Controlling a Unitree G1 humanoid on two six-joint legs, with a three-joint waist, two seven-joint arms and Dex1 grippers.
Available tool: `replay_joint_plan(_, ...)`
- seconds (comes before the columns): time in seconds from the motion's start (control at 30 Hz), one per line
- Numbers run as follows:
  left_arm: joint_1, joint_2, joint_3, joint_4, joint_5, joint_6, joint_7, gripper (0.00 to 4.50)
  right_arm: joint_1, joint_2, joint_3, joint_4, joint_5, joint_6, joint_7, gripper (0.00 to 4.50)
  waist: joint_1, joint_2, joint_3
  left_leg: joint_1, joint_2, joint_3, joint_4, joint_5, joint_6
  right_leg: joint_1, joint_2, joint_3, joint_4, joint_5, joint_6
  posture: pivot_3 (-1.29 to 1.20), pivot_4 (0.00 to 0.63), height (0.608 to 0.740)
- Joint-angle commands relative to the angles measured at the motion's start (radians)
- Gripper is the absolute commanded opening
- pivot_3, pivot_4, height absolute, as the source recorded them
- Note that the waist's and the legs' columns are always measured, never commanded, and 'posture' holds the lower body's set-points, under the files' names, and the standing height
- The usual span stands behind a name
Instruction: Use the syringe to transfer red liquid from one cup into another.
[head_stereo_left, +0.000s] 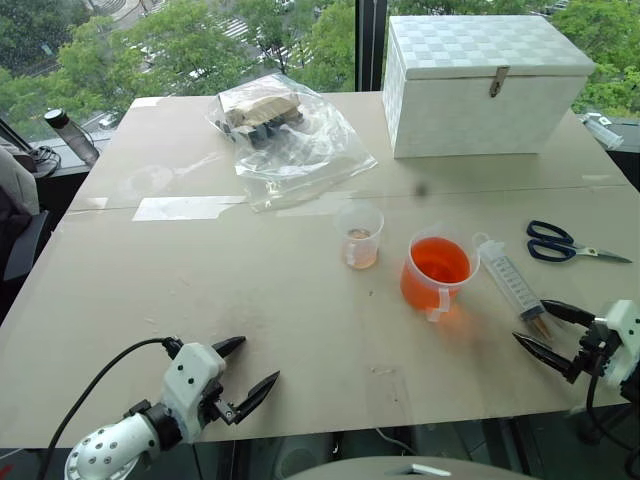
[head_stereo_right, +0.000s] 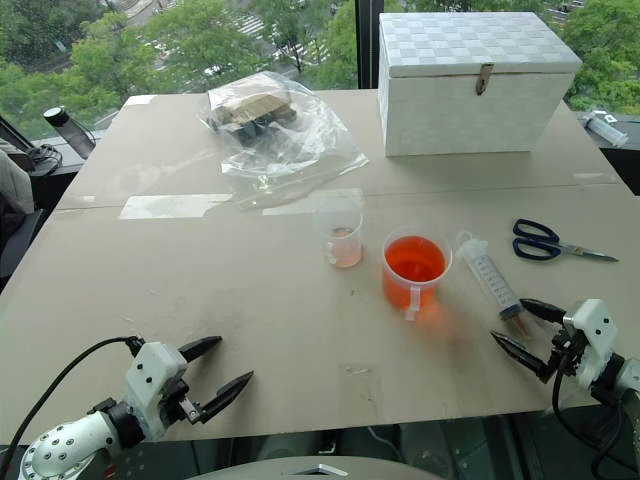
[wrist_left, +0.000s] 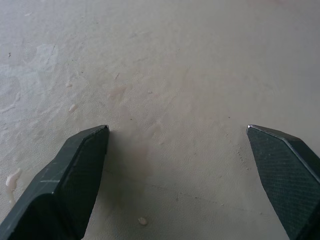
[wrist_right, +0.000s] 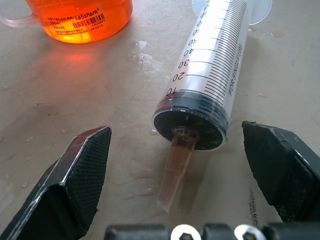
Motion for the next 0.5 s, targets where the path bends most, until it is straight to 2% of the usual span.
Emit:
replay_joint_plan(0.03, -0.019, 0.006, -0.002, 0.049, 0.001, -0.045, -0.024, 4.50, 0.034, 0.008, -0.031, -0.026, 0.004, -0.036, -0.009, 4.47, 0.000, 0.000, 0.000, 0.000, 0.000, 0.000, 0.000, 0.000, 0.000, 0.000, 0.000, 0.000, 0.000, 0.000, 0.000, 0.00, 0.150, 0.740)
replay_joint_plan(0.13, -0.042, 0.010, 0.013, 0.136, -0.012, -0.112, -0.071, 4.50, 0.086, 0.035, -0.037, -0.024, -0.007, -0.078, -0.024, 4.47, 0.004, 0.003, -0.002, 0.000, 0.000, 0.000, 0.000, 0.000, 0.000, 0.000, 0.000, -0.001, 0.000, 0.000, 0.000, 0.00, 0.150, 0.740)
replay_joint_plan(0.5, -0.082, 0.028, 0.039, 0.156, -0.053, -0.147, -0.113, 4.50, 0.111, 0.033, -0.053, 0.037, 0.001, -0.138, -0.032, 4.47, 0.002, 0.004, -0.005, 0.000, 0.000, 0.000, 0.000, 0.000, 0.000, 0.000, -0.001, 0.000, 0.000, 0.000, 0.000, 0.00, 0.150, 0.740)
